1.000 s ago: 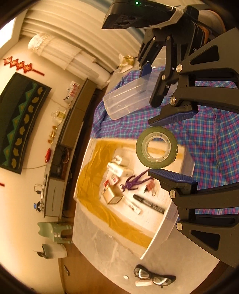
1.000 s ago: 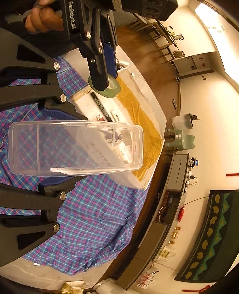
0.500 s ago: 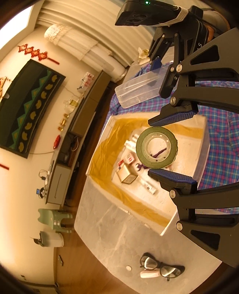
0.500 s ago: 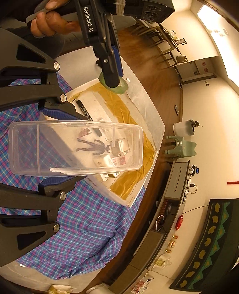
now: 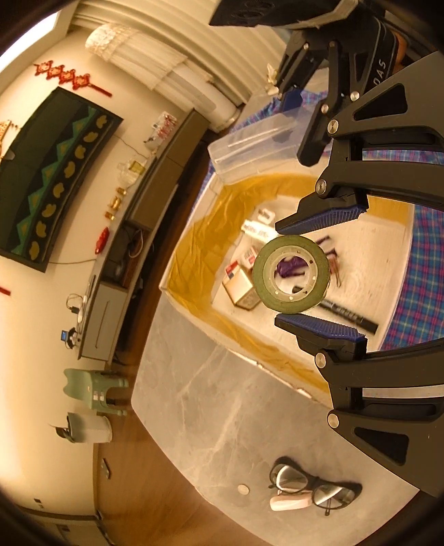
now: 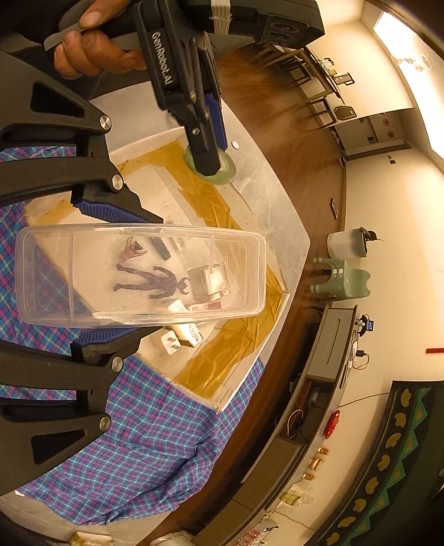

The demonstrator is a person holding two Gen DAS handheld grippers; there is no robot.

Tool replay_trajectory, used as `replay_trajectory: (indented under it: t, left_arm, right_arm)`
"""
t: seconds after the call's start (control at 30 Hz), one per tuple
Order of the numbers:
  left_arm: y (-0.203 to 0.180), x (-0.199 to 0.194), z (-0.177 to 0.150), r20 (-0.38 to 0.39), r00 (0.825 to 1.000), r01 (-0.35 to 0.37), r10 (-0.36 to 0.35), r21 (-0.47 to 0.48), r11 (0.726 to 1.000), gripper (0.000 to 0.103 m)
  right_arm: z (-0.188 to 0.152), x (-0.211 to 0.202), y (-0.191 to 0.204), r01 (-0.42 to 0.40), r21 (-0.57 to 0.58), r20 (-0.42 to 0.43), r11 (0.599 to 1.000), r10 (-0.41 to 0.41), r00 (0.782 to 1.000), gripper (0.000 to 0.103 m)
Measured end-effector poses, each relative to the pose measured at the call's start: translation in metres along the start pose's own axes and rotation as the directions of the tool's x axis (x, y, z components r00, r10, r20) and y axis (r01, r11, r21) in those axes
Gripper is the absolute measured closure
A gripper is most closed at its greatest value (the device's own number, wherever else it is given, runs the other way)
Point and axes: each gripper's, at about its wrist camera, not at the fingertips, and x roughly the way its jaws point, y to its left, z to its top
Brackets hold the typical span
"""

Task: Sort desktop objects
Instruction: 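Lift and carry the tape roll and clear plastic box over the cardboard box with both tools, then open both tools to drop the tape roll and plastic box into the box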

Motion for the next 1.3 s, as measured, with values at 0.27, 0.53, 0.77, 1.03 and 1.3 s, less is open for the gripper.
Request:
replay_trajectory:
  t: [0.27,0.53,0.77,1.03,1.3]
  left_arm:
    - [0.014,0.024,0.002,-0.043,0.997,-0.056,0.058,0.039,0.998,0.054]
    - [0.019,0.043,-0.001,-0.089,0.991,-0.089,0.097,0.085,0.992,0.054]
    - [0.022,0.061,-0.004,-0.135,0.984,-0.105,0.12,0.111,0.988,0.053]
    - [0.023,0.069,-0.007,-0.15,0.981,-0.108,0.125,0.121,0.987,0.052]
    - [0.023,0.066,-0.006,-0.153,0.98,-0.113,0.13,0.115,0.987,0.052]
  right_arm:
    - [0.012,0.031,-0.002,-0.032,0.02,-0.027,0.999,0.033,0.999,0.05]
    - [0.016,0.066,-0.002,-0.019,0.016,-0.079,1.0,0.02,0.997,0.05]
    - [0.012,0.092,-0.007,0.004,0.015,-0.128,1.0,-0.002,0.992,0.05]
    - [0.009,0.104,-0.009,0.029,-0.013,-0.149,1.0,-0.03,0.988,0.047]
    - [0.008,0.094,-0.013,0.062,-0.025,-0.132,0.998,-0.065,0.989,0.031]
